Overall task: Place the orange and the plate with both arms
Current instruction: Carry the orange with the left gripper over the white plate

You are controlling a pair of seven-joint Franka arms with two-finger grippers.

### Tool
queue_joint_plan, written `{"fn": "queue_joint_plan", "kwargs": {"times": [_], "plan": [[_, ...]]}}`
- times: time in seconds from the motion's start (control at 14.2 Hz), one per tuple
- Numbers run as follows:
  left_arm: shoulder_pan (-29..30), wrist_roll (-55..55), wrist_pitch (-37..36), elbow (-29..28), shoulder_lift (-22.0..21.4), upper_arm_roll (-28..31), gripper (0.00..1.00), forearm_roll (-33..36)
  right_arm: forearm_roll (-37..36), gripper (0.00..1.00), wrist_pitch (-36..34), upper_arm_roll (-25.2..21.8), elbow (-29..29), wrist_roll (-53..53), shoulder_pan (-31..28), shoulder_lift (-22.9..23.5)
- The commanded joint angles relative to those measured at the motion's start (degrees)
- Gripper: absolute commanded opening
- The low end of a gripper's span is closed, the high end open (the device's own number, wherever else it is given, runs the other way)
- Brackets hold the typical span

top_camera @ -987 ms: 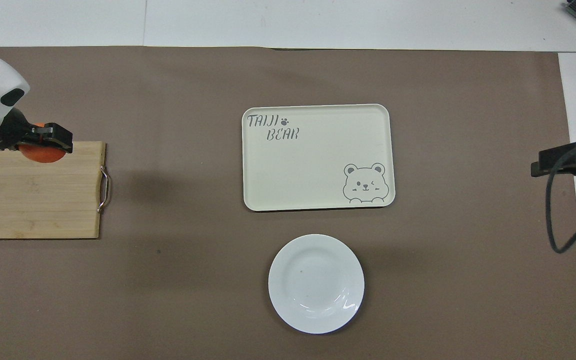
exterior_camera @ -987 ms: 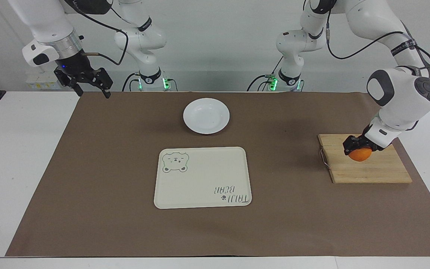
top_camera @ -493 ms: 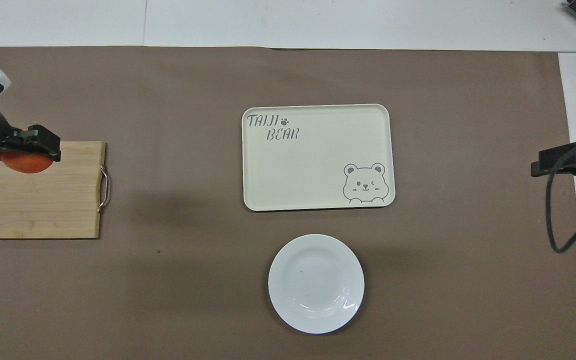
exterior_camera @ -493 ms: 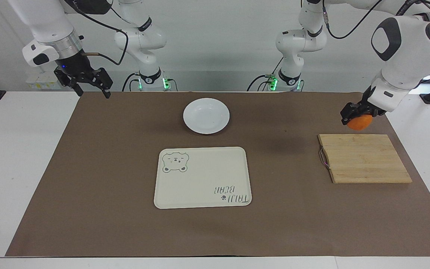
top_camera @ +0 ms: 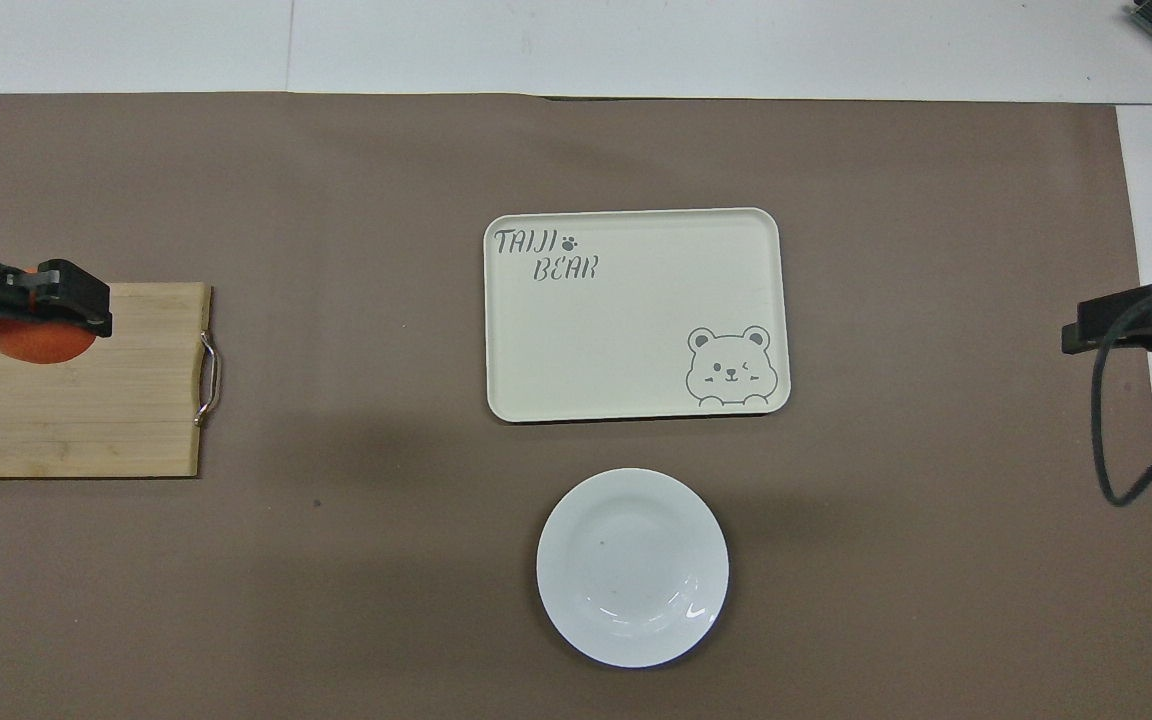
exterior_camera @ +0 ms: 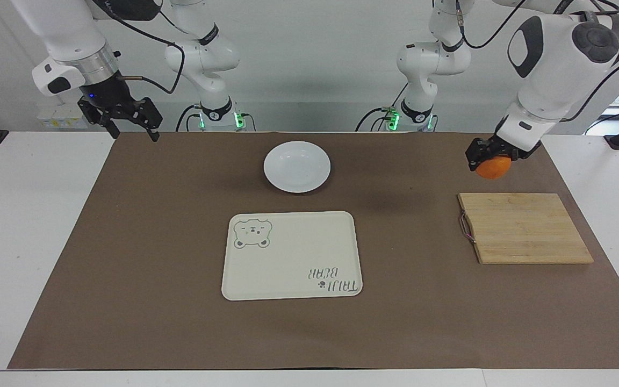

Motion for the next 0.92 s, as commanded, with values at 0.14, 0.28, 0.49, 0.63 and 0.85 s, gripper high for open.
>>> {"fn": "queue_joint_plan", "kwargs": {"times": [0.14,0.28,0.49,0.63,0.85], "plan": [[-9.0,-6.2,3.8,-6.3,-3.9,0.6,0.0,0.7,0.3,1.0,0.8,-0.1,-1.0,0.4,0.3,-0.9],[-13.1,-9.9,4.9,-7.6,-4.2,0.6,0.0,0.6,0.3,1.0,0.7,-0.1,-1.0,0.4,0.3,-0.9],[-20.3,-18.7,8.7,-10.0,-4.1,0.6,0.0,0.5,0.3,1.0,0.8,-0.1,-1.1,0.4,0.3,-0.9],[-24.4,-24.3,10.9,-11.5,-3.4,0.6,0.0,0.2,0.3,1.0,0.8,-0.2,-1.0,0.4,0.3,-0.9],[-29.8,-31.1,17.7,-15.6,-2.3,0.6,0.0,-0.4,0.3,1.0,0.8,-0.2,-1.0,0.4,0.2,-0.9]]}}
